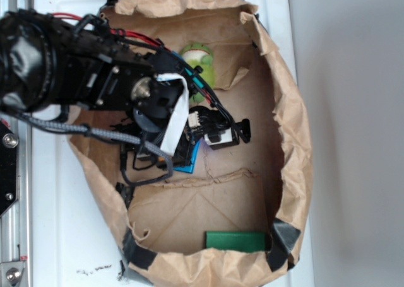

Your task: Grab the blue block.

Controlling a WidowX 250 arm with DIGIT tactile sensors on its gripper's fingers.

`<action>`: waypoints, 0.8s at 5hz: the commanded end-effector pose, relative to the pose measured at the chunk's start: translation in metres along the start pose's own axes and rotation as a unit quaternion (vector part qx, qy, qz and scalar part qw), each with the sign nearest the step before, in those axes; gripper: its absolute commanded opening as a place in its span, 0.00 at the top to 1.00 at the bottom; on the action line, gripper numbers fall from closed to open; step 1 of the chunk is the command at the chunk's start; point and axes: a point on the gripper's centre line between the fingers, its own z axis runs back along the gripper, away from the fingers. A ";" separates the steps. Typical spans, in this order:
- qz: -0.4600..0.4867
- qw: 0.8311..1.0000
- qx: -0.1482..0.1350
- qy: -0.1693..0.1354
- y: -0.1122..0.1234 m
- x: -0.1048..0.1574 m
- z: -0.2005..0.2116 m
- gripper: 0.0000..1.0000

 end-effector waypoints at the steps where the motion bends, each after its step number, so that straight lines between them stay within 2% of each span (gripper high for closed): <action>1: 0.010 1.000 0.007 -0.006 -0.007 0.009 -0.002 1.00; 2: 0.030 1.000 0.009 -0.002 -0.003 0.008 0.001 1.00; 4: 0.078 0.997 -0.004 0.010 0.008 0.008 0.002 1.00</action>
